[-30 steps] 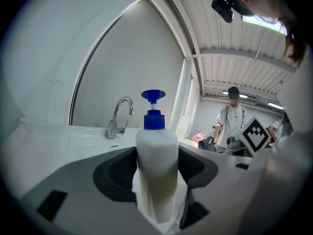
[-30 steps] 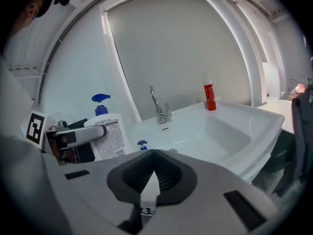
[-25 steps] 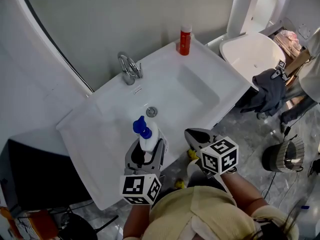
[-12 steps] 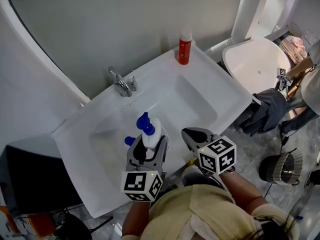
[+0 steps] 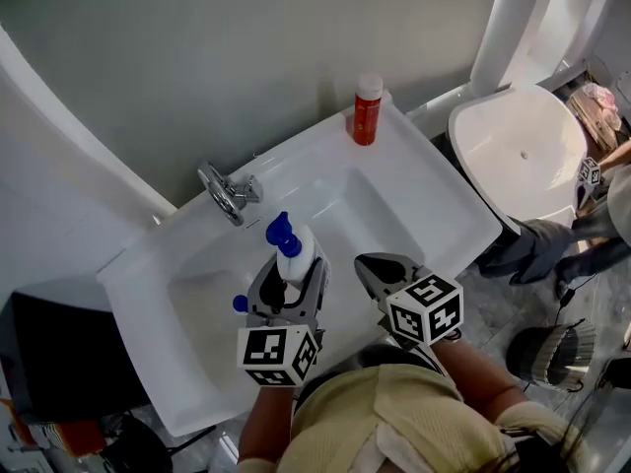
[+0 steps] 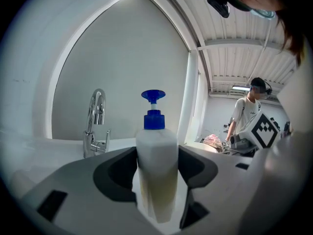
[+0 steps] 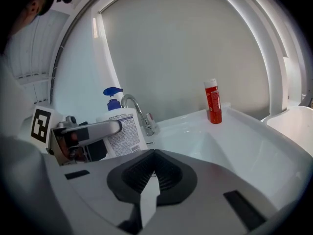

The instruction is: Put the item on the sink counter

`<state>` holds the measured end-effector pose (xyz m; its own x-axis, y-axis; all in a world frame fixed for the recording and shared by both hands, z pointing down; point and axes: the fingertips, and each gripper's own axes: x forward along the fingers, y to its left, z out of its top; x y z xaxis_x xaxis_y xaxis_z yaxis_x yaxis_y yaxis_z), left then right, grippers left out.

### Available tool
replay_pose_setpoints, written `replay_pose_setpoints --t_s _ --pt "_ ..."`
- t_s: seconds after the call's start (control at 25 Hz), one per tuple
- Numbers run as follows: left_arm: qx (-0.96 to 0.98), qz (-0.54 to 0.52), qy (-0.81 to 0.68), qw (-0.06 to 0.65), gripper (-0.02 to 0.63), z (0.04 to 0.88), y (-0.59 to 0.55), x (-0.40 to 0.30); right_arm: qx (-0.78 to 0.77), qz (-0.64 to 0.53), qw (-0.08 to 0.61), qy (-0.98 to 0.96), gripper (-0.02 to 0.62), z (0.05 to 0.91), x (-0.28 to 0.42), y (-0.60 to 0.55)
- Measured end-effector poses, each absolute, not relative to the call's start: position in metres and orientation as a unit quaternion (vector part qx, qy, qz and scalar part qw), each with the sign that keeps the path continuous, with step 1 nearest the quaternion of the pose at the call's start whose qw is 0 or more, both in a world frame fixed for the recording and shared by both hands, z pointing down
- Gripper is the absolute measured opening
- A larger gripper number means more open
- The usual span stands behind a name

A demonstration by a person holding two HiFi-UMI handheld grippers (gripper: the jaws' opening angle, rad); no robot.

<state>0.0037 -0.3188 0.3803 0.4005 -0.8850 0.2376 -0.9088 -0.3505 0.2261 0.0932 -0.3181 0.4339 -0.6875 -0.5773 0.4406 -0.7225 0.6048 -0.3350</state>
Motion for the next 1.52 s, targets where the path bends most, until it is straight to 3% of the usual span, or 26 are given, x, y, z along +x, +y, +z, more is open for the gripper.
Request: replay_pose_setpoints --t_s 0.96,1.52 --pt "0.774 0.023 -0.613 0.155 0.279 0.402 -0.428 0.014 0.309 0.268 0.164 -0.898 0.021 0.459 0.108 -0.392" --pt "0.747 0.018 -0.656 0.105 0.279 0.399 -0.485 0.000 0.302 0.291 0.163 -0.893 0.021 0.475 0.120 -0.408"
